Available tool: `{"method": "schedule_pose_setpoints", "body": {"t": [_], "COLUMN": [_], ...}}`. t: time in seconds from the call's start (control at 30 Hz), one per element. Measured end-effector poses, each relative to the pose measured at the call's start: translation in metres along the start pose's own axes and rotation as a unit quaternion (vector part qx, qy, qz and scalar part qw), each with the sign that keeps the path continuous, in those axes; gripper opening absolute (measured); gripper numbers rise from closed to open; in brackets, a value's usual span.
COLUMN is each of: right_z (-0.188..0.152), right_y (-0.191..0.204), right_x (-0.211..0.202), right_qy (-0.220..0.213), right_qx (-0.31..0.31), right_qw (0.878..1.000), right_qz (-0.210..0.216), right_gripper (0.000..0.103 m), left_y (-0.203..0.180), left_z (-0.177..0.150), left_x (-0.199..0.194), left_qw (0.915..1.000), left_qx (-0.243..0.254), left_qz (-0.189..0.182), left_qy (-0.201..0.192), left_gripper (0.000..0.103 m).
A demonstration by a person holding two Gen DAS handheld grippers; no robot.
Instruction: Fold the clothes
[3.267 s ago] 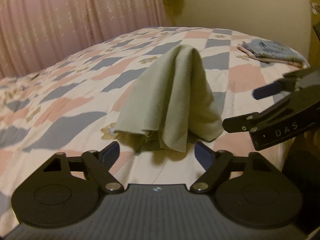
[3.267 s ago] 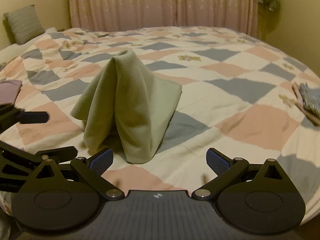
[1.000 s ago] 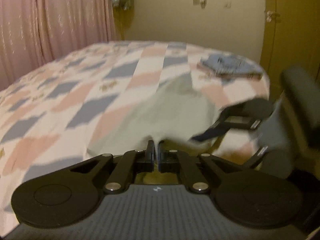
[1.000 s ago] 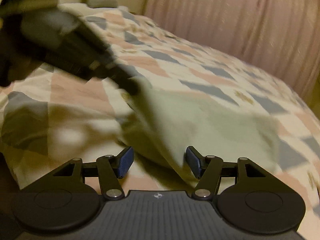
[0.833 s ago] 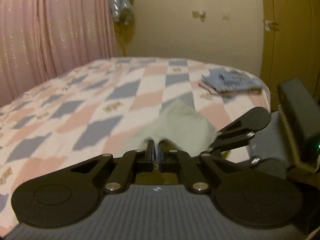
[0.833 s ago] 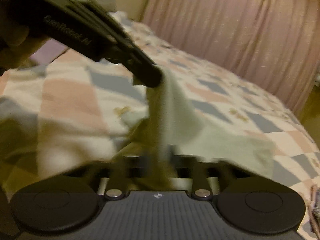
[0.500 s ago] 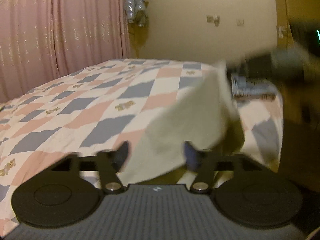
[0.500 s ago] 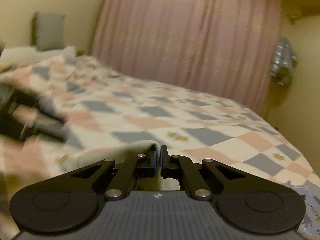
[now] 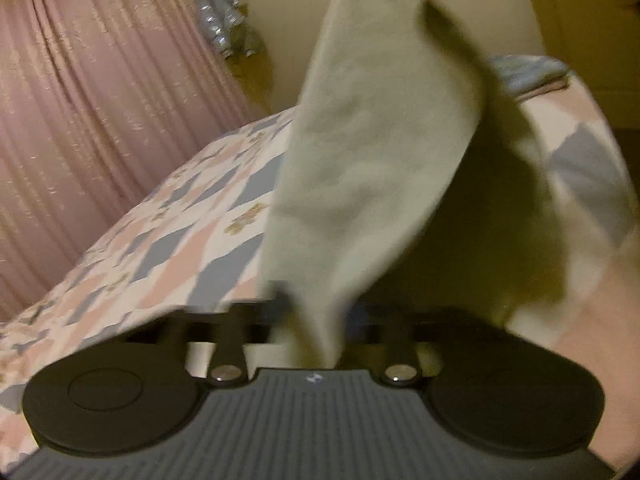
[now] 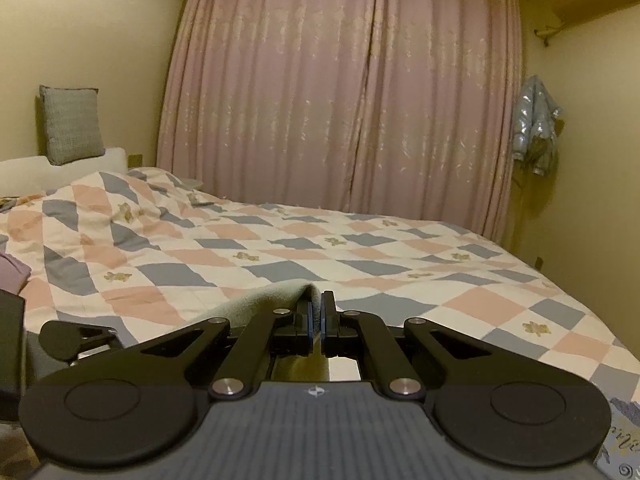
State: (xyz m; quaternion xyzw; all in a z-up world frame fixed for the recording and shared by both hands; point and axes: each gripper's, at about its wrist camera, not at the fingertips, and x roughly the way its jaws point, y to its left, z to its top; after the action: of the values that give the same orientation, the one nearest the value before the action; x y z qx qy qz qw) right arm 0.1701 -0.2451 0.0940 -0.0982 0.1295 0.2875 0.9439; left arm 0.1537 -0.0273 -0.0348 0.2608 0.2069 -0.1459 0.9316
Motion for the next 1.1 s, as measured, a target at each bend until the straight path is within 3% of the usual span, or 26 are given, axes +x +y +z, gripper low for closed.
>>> {"method": "schedule_pose_setpoints", "body": {"t": [0.1, 0.27, 0.5, 0.63, 0.73, 0.87, 0.93, 0.97, 1.0, 1.03, 1.1], "right_z": [-0.004, 0.005, 0.037, 0.057, 0.073, 0.085, 0.08, 0.074, 0.068, 0.055, 0.027], "right_y": [-0.007, -0.005, 0.005, 0.012, 0.002, -0.028, -0.047, -0.059, -0.07, -0.083, -0.109], "right_x": [-0.006, -0.044, -0.112, -0.151, -0.143, -0.081, -0.03, -0.002, 0.026, 0.058, 0.122], "right_qy": [-0.001, -0.035, -0.104, -0.145, -0.151, -0.126, -0.097, -0.08, -0.063, -0.034, 0.023], "right_qx": [0.016, 0.023, 0.025, 0.026, 0.022, 0.038, 0.063, 0.076, 0.089, 0.101, 0.125], "right_qw": [1.0, 0.999, 0.994, 0.989, 0.988, 0.991, 0.993, 0.994, 0.994, 0.994, 0.992], "right_qz": [-0.006, -0.002, 0.016, 0.027, 0.025, 0.02, 0.02, 0.02, 0.02, 0.02, 0.02], "right_gripper": [0.002, 0.002, 0.002, 0.002, 0.002, 0.002, 0.002, 0.002, 0.003, 0.004, 0.011], "left_y": [0.029, 0.075, 0.097, 0.107, 0.121, 0.139, 0.143, 0.143, 0.144, 0.147, 0.148], "left_z": [0.007, 0.038, 0.101, 0.133, 0.155, 0.169, 0.166, 0.16, 0.154, 0.146, 0.119], "left_x": [-0.022, -0.092, -0.194, -0.21, -0.184, -0.095, -0.023, 0.014, 0.052, 0.094, 0.166], "left_qw": [0.9986, 0.9928, 0.9745, 0.9652, 0.9642, 0.9736, 0.9807, 0.9847, 0.9882, 0.9913, 0.9933], "left_qx": [-0.031, -0.06, -0.034, -0.008, 0.008, 0.0, -0.009, -0.019, -0.03, -0.044, -0.071], "left_qz": [0.031, 0.065, 0.142, 0.166, 0.174, 0.161, 0.151, 0.141, 0.131, 0.117, 0.086], "left_qy": [-0.028, -0.081, -0.171, -0.202, -0.2, -0.162, -0.124, -0.1, -0.074, -0.042, 0.03], "left_gripper": [0.001, 0.001, 0.001, 0.001, 0.001, 0.002, 0.004, 0.009, 0.027, 0.035, 0.031]}}
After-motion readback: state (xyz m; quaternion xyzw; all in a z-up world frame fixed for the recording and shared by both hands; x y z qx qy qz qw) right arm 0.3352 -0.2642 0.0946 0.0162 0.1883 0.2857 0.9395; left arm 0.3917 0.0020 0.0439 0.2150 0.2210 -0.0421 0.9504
